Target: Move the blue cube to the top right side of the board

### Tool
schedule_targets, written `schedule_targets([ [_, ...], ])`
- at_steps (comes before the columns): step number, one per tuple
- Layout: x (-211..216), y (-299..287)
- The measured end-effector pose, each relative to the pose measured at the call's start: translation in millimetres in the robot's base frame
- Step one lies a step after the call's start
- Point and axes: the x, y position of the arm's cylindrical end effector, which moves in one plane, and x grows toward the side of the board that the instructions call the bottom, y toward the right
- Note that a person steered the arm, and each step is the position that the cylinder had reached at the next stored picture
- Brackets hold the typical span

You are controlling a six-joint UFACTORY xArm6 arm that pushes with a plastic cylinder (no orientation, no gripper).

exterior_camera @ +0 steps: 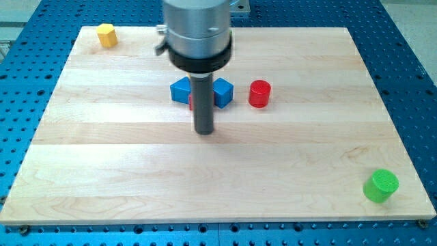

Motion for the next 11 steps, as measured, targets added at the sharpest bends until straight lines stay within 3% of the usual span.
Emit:
schedule_targets([
  [2, -48.8, 12.8],
  [4, -126.3, 98.2],
  [6, -146.3, -0.2],
  [7, -172.7, 44.7],
  [8, -181.7, 137.0],
  [9, -198.1, 146.1],
  [10, -210.9, 103.8],
  [11, -219.0, 162.3],
])
